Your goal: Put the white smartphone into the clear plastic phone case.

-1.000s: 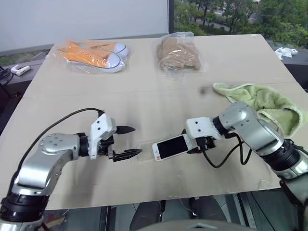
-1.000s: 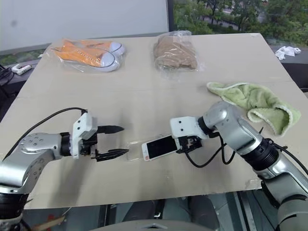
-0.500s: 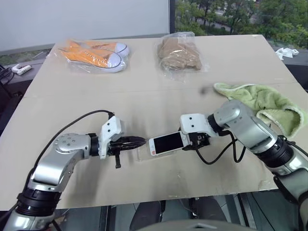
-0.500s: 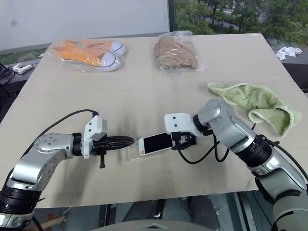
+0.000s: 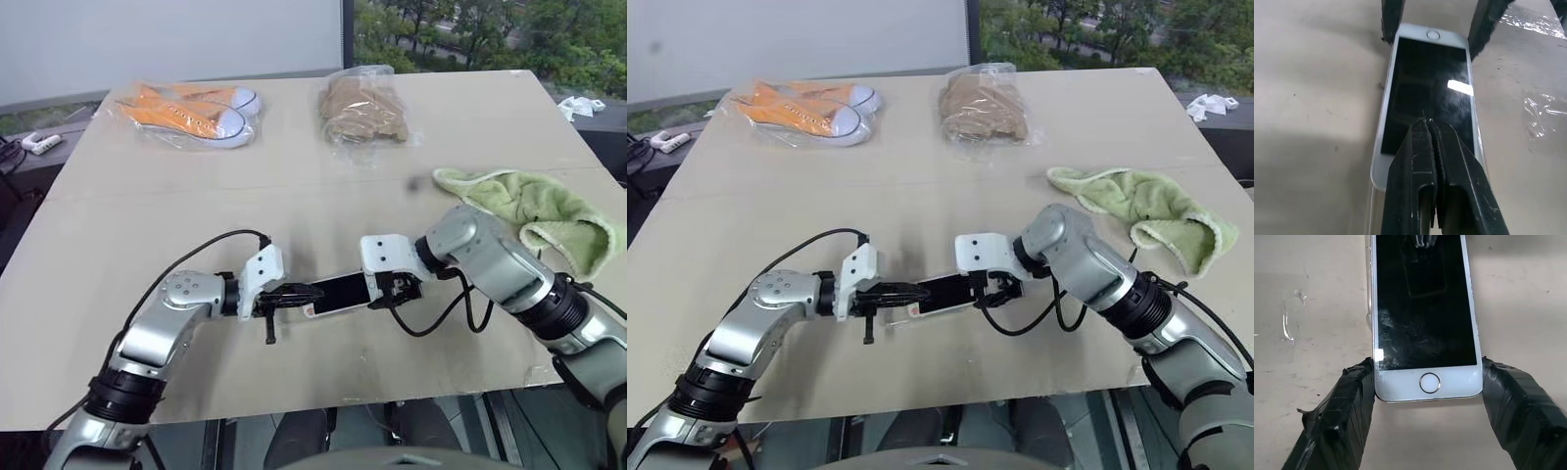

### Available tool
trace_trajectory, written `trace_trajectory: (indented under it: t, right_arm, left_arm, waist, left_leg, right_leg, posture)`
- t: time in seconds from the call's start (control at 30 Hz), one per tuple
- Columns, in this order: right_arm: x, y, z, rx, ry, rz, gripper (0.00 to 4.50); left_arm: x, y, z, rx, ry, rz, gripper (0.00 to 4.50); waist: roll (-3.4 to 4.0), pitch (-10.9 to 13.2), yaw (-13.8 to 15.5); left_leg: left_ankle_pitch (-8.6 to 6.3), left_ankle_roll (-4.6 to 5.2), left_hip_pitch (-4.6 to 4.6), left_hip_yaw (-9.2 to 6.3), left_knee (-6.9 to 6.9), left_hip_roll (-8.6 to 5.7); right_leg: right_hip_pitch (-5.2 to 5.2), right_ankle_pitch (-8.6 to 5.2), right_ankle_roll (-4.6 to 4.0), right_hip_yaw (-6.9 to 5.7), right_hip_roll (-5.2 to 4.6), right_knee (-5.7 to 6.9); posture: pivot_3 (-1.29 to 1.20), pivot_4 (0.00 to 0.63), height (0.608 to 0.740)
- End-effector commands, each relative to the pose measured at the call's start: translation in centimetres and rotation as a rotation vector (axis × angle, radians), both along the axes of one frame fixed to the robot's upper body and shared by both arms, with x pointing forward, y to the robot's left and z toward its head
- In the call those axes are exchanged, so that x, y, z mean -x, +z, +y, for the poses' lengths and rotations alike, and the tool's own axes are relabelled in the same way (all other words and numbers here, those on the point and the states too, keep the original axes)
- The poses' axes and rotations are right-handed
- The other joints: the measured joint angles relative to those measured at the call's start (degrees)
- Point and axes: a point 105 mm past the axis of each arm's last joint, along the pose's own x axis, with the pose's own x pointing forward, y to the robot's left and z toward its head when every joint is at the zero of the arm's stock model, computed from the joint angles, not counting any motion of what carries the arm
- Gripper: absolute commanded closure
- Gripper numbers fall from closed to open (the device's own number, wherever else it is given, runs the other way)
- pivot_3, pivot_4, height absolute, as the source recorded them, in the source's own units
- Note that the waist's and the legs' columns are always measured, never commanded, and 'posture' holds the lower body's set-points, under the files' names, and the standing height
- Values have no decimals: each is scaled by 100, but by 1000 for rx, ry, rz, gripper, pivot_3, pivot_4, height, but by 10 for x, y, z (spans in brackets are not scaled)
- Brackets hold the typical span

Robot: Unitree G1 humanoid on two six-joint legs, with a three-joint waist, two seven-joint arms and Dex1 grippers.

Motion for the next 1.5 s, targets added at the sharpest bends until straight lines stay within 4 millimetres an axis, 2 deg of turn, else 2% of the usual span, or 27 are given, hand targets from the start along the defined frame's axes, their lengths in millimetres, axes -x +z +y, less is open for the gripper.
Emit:
trace_trajectory:
  t: [0.03, 0.63, 0.9, 1.27, 1.33, 1.37, 1.4, 1.5]
  right_arm:
    - [2, 8, 5, -1, 30, -30, 1584]
    - [8, 15, 13, -1, 30, -42, 1584]
    - [12, 13, 16, -2, 20, -32, 1584]
    - [15, 20, 27, -72, 53, -27, 1584]
    - [15, 22, 25, -72, 64, -33, 553]
    - [15, 22, 23, -68, 67, -30, 247]
    - [16, 23, 22, -68, 69, -25, 47]
    - [16, 27, 21, -89, 56, -16, 47]
  left_arm:
    - [0, -8, -1, -46, -18, -4, 4438]
    - [5, -36, 13, -159, -12, 21, 4438]
    - [2, -38, 12, -156, 8, 21, 4438]
    - [-1, -35, 11, -145, 24, -7, 4438]
    - [0, -36, 12, -151, 21, -6, 4500]
    - [0, -37, 13, -154, 20, -6, 4500]
    - [0, -38, 13, -155, 20, -5, 4500]
    - [0, -38, 13, -155, 20, -6, 4500]
  waist:
    - [-1, -1, 4]
    - [-5, -36, 3]
    - [-4, -42, 4]
    - [-3, -46, -14]
    - [-3, -46, -18]
    - [-1, -49, -18]
    - [0, -53, -12]
    - [-2, -64, 14]
  left_leg:
    - [0, 0, 0, 0, 0, 0]
    - [0, 0, 9, -1, 5, 0]
    - [1, 0, 9, -1, 5, 0]
    - [3, -4, 13, -1, 7, 1]
    - [3, -4, 13, -1, 7, 1]
    - [3, -4, 14, 0, 7, 1]
    - [3, -4, 15, -1, 6, 1]
    - [3, -4, 15, -2, 8, 0]
  right_leg:
    - [0, 0, 0, -1, 0, 0]
    - [2, 0, 0, 0, 0, 6]
    - [2, 0, 0, 0, 0, 8]
    - [2, 0, 0, 1, 2, 14]
    - [2, 0, 0, 1, 2, 15]
    - [2, 0, 0, 1, 2, 15]
    - [2, 0, 0, 1, 2, 15]
    - [6, 0, 0, 0, 0, 14]
  posture:
    - [0, 150, 740]
    - [0, 150, 740]
    - [0, 150, 740]
    - [0, 150, 740]
    - [0, 150, 740]
    - [0, 150, 740]
    - [0, 150, 740]
    - [0, 150, 740]
